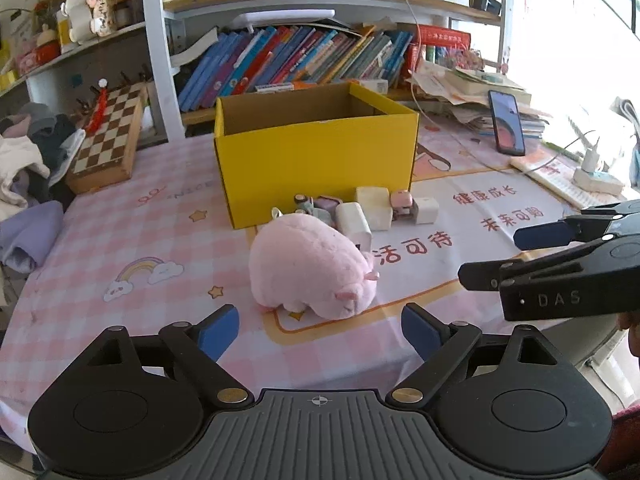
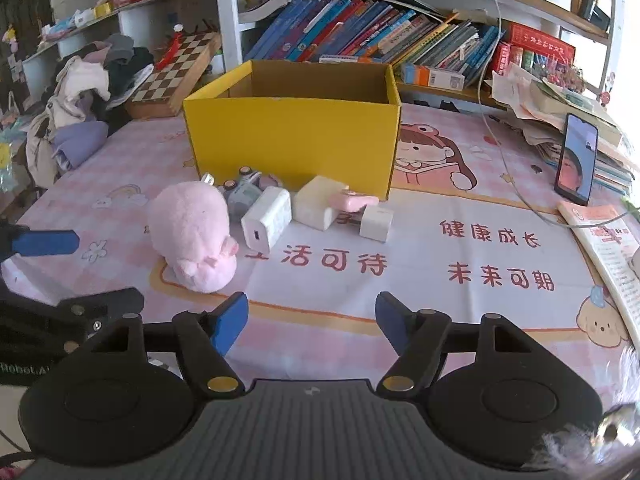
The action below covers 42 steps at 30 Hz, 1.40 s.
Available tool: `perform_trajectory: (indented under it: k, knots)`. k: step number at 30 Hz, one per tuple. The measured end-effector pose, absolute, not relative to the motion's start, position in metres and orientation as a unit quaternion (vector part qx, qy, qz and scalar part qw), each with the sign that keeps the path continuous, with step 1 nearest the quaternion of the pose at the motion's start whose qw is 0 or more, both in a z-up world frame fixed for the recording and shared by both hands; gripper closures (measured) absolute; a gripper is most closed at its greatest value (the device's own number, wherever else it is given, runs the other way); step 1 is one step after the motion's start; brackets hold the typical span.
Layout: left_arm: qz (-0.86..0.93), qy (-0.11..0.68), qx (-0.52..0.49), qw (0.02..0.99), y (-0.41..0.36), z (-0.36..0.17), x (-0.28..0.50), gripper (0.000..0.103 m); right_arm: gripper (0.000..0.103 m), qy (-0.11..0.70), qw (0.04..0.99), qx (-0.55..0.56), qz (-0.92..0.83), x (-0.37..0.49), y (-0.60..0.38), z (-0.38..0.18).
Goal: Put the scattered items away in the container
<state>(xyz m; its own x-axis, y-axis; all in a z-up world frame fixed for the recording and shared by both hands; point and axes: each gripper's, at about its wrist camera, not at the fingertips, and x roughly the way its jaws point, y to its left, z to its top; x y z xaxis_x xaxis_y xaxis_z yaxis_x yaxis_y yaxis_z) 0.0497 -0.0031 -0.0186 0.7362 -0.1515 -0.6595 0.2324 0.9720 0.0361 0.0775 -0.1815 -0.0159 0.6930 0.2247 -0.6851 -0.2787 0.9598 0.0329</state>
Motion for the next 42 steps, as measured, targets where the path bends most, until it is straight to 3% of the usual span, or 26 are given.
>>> perform_trajectory:
  k: [9, 42]
  knots:
    - [-0.093, 0.353, 0.062, 0.929, -0.005, -0.020, 0.059, 0.002, 0.026, 0.373, 0.917, -0.039, 0.134, 0.086, -0.182, -0.016]
    - [-0.083, 0.375, 0.055, 0.921, -0.008, -0.033, 0.103, 0.002, 0.019, 0.405, 0.903, -0.045, 0.137, 0.136, -0.188, -0.028]
